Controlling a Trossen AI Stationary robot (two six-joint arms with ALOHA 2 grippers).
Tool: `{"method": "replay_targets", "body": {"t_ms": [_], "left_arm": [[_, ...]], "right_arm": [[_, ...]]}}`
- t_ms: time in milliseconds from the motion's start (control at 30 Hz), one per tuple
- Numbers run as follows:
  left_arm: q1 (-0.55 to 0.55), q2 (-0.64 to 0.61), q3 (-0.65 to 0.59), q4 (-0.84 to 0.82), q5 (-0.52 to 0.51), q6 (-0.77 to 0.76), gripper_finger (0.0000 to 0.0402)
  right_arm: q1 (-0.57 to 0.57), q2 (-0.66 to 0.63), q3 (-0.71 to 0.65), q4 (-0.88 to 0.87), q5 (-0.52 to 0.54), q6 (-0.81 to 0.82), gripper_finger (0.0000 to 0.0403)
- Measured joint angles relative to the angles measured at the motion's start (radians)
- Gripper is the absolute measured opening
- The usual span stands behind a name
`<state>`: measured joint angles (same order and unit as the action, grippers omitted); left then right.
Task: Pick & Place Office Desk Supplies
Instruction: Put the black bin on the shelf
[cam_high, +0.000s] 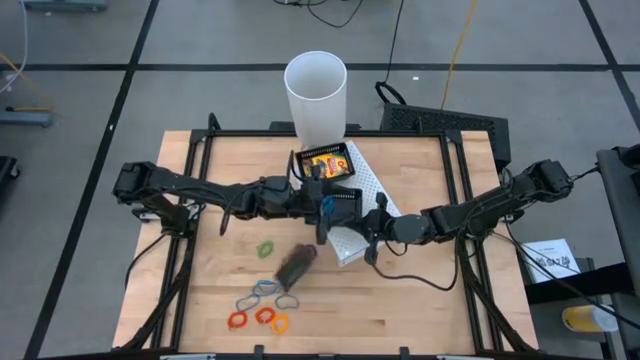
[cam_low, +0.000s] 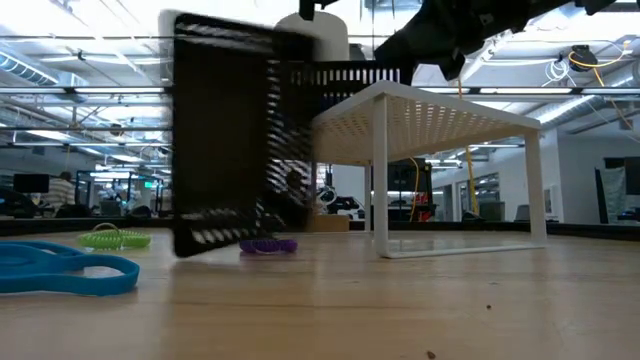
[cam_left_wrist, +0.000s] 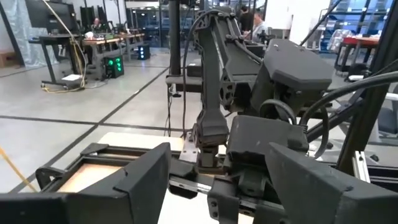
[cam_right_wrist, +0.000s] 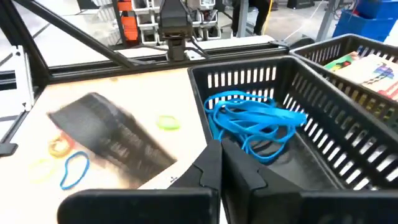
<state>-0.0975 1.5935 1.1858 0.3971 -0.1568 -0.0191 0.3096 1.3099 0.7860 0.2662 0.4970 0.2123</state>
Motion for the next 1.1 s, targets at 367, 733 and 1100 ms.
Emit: {"method": "replay_targets", "body": {"t_ms": [367, 733, 1100], "left_arm": [[-0.039, -0.261, 0.003, -0.413, -0.018, 0.032, 0.0259], [-0.224, -0.337, -0.03, -1.094, -0.187, -0.51, 0.0259], [-0.672, -0.333, -0.229, -1.153, -0.15, -1.333, 0.0259]], "right_arm": [[0.018, -0.063, -0.001, 0.017, -0.004, -0.14, 0.0], [0.092, -0.143, -0.002, 0.022, -0.004, -0.305, 0.0], [0.118, -0.145, -0.002, 0.018, -0.004, -0.307, 0.0016]]}}
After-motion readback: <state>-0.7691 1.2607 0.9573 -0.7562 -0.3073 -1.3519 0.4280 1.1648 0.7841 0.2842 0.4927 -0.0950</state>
